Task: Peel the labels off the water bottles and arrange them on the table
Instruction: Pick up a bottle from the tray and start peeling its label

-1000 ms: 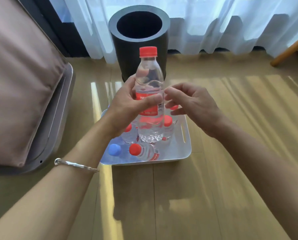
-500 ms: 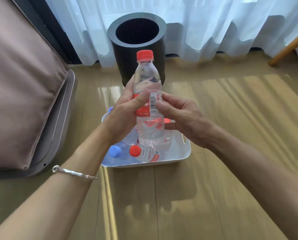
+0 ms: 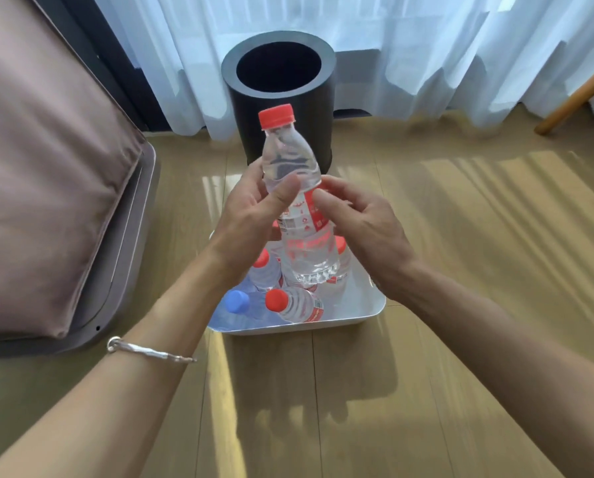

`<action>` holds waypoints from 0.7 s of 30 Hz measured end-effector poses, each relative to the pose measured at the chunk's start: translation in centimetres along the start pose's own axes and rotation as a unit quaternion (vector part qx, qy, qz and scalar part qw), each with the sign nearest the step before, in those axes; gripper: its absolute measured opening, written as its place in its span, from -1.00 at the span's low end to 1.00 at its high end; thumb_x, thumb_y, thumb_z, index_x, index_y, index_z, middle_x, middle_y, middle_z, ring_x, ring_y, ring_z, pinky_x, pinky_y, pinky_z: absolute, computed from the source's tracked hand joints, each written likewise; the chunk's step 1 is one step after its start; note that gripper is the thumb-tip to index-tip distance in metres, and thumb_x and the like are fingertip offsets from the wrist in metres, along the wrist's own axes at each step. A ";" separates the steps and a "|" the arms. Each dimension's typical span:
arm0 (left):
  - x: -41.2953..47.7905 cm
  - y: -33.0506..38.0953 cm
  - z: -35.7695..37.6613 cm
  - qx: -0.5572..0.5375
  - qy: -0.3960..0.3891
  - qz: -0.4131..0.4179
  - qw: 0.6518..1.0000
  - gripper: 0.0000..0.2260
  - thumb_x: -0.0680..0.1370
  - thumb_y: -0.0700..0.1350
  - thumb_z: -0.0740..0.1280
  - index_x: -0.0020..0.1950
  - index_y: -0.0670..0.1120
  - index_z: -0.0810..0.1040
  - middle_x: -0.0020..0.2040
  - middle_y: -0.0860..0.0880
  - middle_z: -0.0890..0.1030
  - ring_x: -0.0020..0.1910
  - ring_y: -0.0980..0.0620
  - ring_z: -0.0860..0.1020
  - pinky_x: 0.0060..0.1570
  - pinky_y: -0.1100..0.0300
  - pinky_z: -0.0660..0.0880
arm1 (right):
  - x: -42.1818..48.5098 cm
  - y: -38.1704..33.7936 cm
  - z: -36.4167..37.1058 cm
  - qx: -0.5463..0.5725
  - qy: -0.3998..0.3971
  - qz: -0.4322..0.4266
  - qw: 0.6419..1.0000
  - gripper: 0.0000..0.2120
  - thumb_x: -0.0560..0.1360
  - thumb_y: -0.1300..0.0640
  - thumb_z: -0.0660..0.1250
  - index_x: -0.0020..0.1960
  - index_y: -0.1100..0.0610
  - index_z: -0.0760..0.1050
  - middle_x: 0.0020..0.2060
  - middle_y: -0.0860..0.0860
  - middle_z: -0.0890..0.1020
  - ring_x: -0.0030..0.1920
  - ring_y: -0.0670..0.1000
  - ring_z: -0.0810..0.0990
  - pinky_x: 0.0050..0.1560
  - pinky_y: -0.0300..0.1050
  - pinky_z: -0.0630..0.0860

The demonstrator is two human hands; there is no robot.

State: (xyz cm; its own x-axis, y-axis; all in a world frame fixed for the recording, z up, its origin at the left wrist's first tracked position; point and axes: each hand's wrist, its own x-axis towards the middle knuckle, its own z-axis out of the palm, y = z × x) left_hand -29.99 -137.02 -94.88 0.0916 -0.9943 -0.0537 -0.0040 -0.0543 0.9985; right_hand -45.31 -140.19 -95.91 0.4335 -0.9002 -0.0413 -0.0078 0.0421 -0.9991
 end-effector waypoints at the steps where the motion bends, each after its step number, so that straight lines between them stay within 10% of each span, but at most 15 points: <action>1: -0.1 0.1 0.1 -0.014 -0.006 -0.001 1.000 -0.59 0.54 0.01 0.27 0.34 -0.14 0.42 0.02 -0.05 0.66 -0.02 -0.07 0.68 -0.09 0.00 0.63 | 0.2 -0.1 0.1 0.021 -0.012 0.020 1.000 -0.72 0.56 0.03 0.29 0.23 0.05 0.57 0.01 0.11 0.69 0.03 0.07 0.68 0.09 0.03 0.63; 14: -0.4 1.0 0.3 0.032 0.010 0.051 0.998 -0.69 0.59 -0.15 0.31 0.32 0.06 0.47 -0.07 0.04 0.70 -0.05 0.03 0.69 -0.10 0.13 0.63 | 1.5 -0.4 1.0 0.111 -0.056 0.090 0.988 -0.59 0.37 0.03 0.20 0.16 0.17 0.49 -0.10 0.04 0.56 -0.16 -0.10 0.59 -0.16 -0.14 0.55; 18: -0.4 1.5 0.2 0.045 0.004 0.056 0.997 -0.73 0.56 -0.14 0.34 0.20 0.16 0.49 -0.09 0.04 0.70 -0.10 0.07 0.68 -0.13 0.17 0.62 | 1.3 0.1 1.8 0.102 -0.029 0.093 0.990 -0.47 0.34 0.15 0.22 0.30 0.20 0.42 0.01 0.20 0.55 0.00 0.11 0.55 0.09 0.18 0.59; 21: -0.5 1.6 0.0 0.043 -0.001 0.053 0.998 -0.73 0.57 -0.14 0.33 0.18 0.19 0.48 -0.13 0.11 0.71 -0.10 0.14 0.68 -0.15 0.24 0.60 | 1.1 -0.2 1.8 0.132 -0.045 0.099 0.985 -0.46 0.39 0.08 0.26 0.35 0.21 0.40 0.13 0.23 0.58 0.04 0.08 0.61 0.09 0.07 0.61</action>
State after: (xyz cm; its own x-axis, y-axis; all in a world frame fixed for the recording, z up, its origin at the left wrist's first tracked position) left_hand -30.05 -136.64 -93.27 0.0836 -0.9951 0.0522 -0.0985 0.0439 0.9942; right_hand -43.18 -140.40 -95.77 0.5252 -0.8216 -0.2218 0.1289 0.3344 -0.9336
